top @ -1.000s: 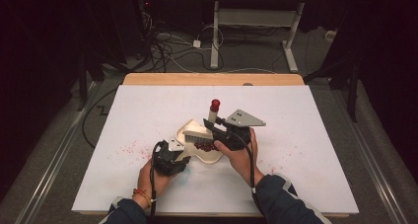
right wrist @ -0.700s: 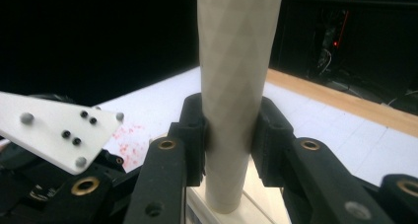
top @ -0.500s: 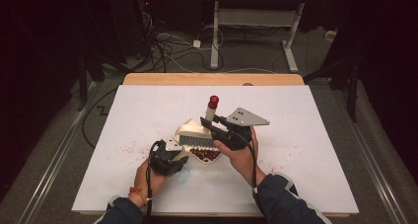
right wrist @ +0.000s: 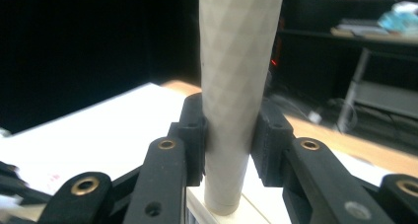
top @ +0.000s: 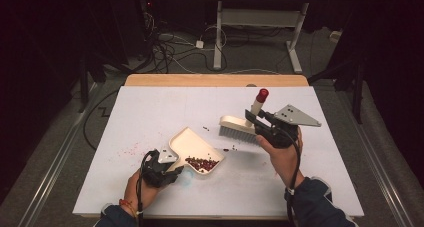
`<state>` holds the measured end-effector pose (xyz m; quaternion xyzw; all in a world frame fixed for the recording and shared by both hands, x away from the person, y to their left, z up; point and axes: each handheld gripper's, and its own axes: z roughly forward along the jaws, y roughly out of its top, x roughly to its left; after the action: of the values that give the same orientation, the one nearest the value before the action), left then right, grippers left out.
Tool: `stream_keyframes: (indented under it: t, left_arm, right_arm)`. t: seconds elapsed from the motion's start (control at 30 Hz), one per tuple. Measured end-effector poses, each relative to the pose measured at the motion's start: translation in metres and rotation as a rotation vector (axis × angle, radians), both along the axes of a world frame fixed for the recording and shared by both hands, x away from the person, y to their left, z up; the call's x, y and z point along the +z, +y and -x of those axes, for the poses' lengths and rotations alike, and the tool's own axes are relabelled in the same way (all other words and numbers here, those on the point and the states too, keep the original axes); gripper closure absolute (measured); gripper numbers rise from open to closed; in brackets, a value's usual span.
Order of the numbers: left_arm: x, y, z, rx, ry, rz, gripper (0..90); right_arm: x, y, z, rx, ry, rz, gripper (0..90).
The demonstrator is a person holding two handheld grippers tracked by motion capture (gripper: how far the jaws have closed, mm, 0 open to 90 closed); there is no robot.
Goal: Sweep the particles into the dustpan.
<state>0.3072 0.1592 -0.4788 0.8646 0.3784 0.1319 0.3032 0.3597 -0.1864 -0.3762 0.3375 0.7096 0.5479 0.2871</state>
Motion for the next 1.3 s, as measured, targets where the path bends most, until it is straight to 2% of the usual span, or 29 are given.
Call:
stream_keyframes:
  t: [0.03,0.07,0.2,0.37,0.5,0.6,0.63,0.7,0.93,1.03,1.13,1.23,1.3]
  left_arm:
    - [0.0,-0.001,0.001,0.003,0.0,0.002,63.4]
    - [0.0,-0.002,0.003,-0.002,0.002,-0.003,63.4]
    - [0.002,-0.01,0.007,-0.012,0.004,-0.008,63.4]
    - [0.003,-0.023,0.007,-0.015,0.005,-0.022,63.4]
    - [0.001,-0.029,0.008,-0.02,0.006,-0.025,63.3]
    - [-0.002,-0.03,0.007,-0.016,0.013,-0.025,63.3]
    - [-0.002,-0.03,0.007,-0.015,0.014,-0.025,63.3]
    - [-0.003,-0.032,0.007,-0.011,0.01,-0.023,63.3]
    - [-0.003,-0.035,0.006,-0.01,0.006,-0.027,63.2]
    - [-0.003,-0.034,0.006,-0.015,0.004,-0.026,63.2]
    - [-0.002,-0.033,0.006,-0.019,0.005,-0.021,63.2]
    - [-0.002,-0.031,0.007,-0.022,0.005,-0.021,63.2]
    - [-0.002,-0.029,0.006,-0.025,0.009,-0.022,63.2]
  right_arm:
    - [0.0,0.0,0.0,0.0,0.0,0.0,70.2]
    - [-0.005,-0.01,0.002,-0.043,0.002,0.024,70.2]
    - [-0.007,-0.019,0.004,-0.079,0.011,0.059,70.2]
    - [-0.016,-0.015,0.004,-0.127,-0.003,0.175,70.2]
    - [-0.023,-0.008,0.005,-0.101,0.014,0.19,70.2]
    - [-0.025,0.001,0.012,-0.073,0.024,0.189,70.2]
    - [-0.027,0.009,0.021,-0.047,0.018,0.21,70.1]
    - [-0.027,0.013,0.025,-0.03,0.018,0.207,70.1]
    - [-0.027,0.038,0.047,0.092,0.036,0.175,70.1]
    - [-0.025,0.042,0.052,0.145,0.06,0.136,70.2]
    - [-0.022,0.044,0.055,0.153,0.033,0.149,70.2]
    - [-0.018,0.038,0.053,0.159,0.028,0.116,70.2]
    - [-0.013,0.032,0.051,0.142,0.014,0.1,70.2]
